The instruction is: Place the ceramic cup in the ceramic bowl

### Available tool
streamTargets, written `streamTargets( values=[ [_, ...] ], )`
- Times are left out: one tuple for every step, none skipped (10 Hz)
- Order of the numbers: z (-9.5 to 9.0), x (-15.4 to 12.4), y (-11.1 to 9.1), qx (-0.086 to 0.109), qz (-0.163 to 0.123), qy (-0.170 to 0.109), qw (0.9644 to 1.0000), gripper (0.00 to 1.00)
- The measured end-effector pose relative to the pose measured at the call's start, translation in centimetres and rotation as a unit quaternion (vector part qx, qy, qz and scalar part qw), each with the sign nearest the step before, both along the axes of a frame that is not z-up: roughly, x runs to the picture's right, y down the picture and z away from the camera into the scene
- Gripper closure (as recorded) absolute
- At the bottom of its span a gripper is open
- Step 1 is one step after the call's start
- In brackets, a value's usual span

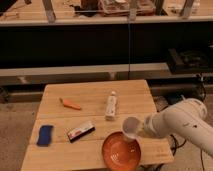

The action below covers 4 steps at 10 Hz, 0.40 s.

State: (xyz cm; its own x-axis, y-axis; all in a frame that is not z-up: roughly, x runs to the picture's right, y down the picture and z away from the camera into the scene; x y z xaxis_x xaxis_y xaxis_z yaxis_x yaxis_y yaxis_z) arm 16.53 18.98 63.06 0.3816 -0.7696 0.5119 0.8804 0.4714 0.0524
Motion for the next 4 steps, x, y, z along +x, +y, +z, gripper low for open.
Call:
streamTargets(
  values=[
    [0.43, 0.07, 0.29, -0.002, 0.000, 0.000, 1.0000, 0.84],
    [0.63, 0.09, 0.37, -0.003, -0.001, 0.001, 1.0000, 0.84],
    [0.83, 0.15, 0.48, -0.004, -0.002, 0.001, 1.0000, 0.84],
    [1.06, 0.32, 0.63, -0.005, -0.002, 0.001, 1.0000, 0.84]
  ],
)
